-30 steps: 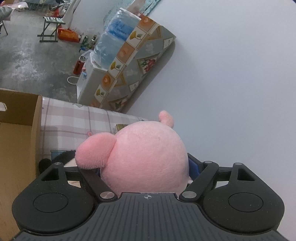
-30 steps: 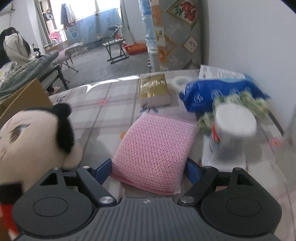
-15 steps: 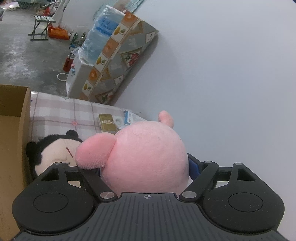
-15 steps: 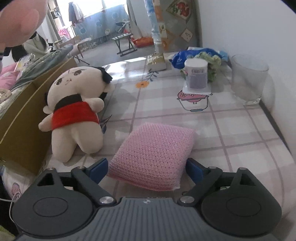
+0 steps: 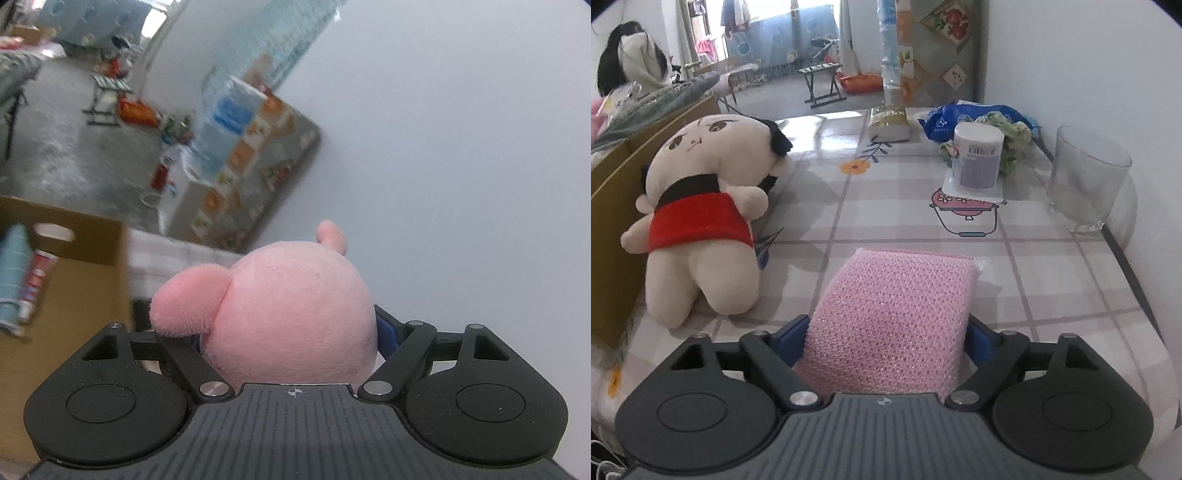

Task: Organize soft objects
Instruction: 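Carry the pig in the left gripper while the right carries the sponge toward the box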

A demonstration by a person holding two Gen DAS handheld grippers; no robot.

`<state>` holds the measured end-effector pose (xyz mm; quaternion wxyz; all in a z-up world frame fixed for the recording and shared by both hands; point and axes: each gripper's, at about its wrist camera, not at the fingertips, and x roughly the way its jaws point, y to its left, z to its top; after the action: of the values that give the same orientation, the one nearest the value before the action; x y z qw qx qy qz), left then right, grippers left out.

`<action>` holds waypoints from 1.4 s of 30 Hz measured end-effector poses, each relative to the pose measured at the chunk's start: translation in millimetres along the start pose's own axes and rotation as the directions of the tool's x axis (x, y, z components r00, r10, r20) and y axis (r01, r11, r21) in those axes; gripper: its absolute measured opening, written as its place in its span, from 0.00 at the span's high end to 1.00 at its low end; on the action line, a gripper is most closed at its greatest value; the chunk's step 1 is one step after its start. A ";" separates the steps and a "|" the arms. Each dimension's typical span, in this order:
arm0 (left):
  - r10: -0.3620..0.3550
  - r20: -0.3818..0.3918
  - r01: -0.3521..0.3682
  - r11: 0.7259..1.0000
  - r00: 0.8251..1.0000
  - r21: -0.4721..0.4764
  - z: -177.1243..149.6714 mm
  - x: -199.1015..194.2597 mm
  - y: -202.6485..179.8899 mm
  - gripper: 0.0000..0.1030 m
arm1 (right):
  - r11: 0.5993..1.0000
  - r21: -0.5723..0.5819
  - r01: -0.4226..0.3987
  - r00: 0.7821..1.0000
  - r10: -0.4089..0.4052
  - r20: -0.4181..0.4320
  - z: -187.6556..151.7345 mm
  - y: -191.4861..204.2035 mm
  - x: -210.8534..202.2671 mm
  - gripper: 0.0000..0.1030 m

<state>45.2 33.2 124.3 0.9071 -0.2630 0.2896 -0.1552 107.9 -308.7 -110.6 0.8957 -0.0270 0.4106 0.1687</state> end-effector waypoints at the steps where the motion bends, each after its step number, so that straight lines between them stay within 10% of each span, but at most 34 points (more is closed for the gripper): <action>1: 0.013 0.014 -0.013 1.000 1.000 -0.003 0.3 -10.0 3.8 0.21 | 1.000 0.010 -0.001 1.000 0.001 0.005 -0.4 -0.7 -1.7 0.52; 11: 0.099 0.075 -0.094 0.994 0.992 -0.063 -5.8 -72.2 40.1 0.21 | 0.983 0.078 -0.166 0.968 0.147 0.204 20.6 23.3 -96.1 0.54; 19: 0.207 0.055 -0.199 0.971 0.977 -0.129 6.6 -65.3 86.2 0.21 | 0.862 -0.004 -0.507 0.805 0.475 0.355 61.9 85.0 -149.1 0.53; 24: 0.270 -0.055 -0.276 0.931 0.961 -0.240 29.8 -14.1 147.7 0.21 | 0.827 -0.044 -0.561 0.761 0.536 0.366 82.8 125.4 -128.1 0.53; 36: 0.301 -0.393 -0.471 0.747 0.869 -0.469 49.6 152.3 291.2 0.21 | 0.821 0.033 -0.570 0.791 0.537 0.293 96.2 121.7 -53.5 0.53; 42: 0.244 -0.402 -0.441 0.725 0.883 -0.529 46.3 210.9 317.7 0.18 | 0.826 0.084 -0.558 0.807 0.517 0.285 97.4 108.5 -27.0 0.53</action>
<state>279.7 218.0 -117.3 0.7311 -0.4532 0.5038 0.0798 127.1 -195.9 -16.4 0.8543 0.1854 0.2977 0.3836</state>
